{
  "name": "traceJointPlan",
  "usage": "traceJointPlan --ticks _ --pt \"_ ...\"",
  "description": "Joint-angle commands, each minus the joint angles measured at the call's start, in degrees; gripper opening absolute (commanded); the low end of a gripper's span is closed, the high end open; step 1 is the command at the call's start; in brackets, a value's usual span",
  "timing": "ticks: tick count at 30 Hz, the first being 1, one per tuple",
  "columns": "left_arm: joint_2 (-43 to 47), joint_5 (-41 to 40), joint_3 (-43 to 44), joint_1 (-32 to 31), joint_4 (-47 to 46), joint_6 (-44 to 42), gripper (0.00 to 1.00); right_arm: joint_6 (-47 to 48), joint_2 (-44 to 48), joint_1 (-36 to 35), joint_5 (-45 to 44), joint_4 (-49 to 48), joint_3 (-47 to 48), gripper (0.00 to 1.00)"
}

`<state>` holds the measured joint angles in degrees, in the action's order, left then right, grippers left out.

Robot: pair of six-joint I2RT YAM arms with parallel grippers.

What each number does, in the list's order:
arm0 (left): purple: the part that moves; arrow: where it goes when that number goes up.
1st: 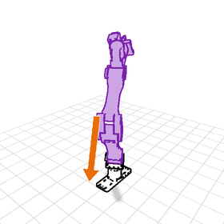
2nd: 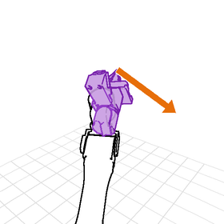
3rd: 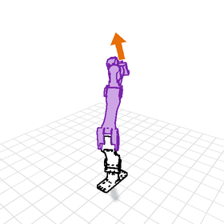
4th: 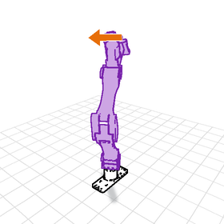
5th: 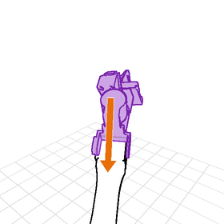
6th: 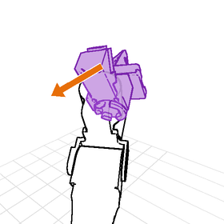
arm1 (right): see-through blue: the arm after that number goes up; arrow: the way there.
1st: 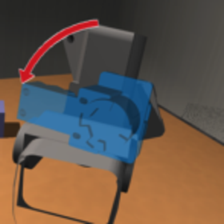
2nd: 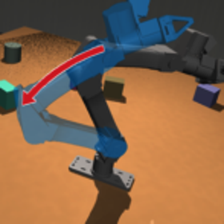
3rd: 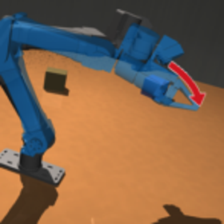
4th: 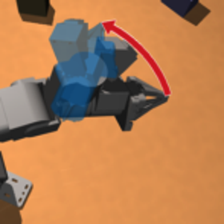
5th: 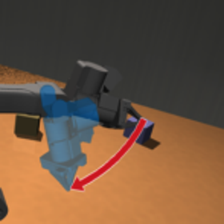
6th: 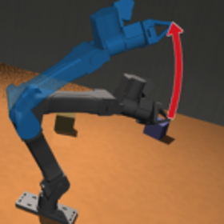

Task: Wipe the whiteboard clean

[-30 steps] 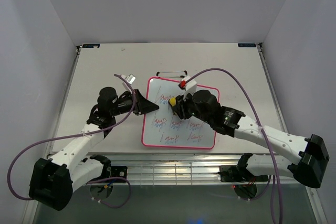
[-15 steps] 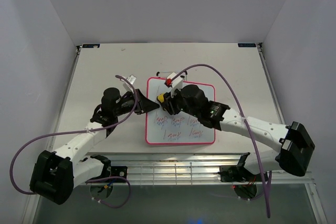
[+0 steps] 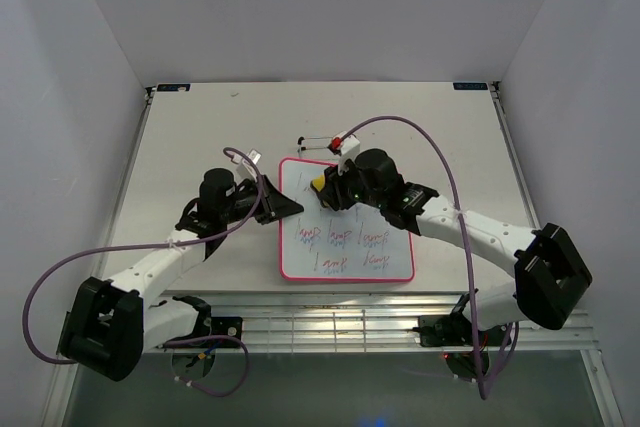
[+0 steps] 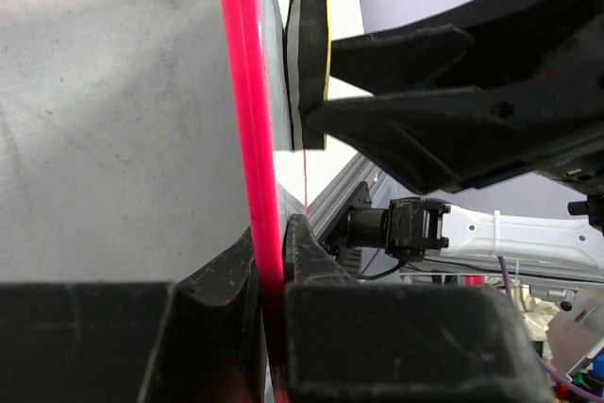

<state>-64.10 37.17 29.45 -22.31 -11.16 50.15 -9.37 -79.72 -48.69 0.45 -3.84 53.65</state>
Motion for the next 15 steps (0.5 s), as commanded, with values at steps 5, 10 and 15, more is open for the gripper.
traceJointPlan --ticks 5,10,15 --pt "0.4 5.2 3.2 -1.4 1.5 -8.7 0.00 -0.8 -1.1 3.8 -4.0 12.6 -2.0 0.18" --pt "-0.9 5.3 3.9 -1.4 4.6 -9.6 0.00 -1.4 -2.4 3.5 7.3 11.6 0.0 0.18" --pt "-1.8 3.8 3.9 -1.4 7.3 -10.6 0.00 -1.5 -7.0 1.0 11.1 12.8 6.8 0.18"
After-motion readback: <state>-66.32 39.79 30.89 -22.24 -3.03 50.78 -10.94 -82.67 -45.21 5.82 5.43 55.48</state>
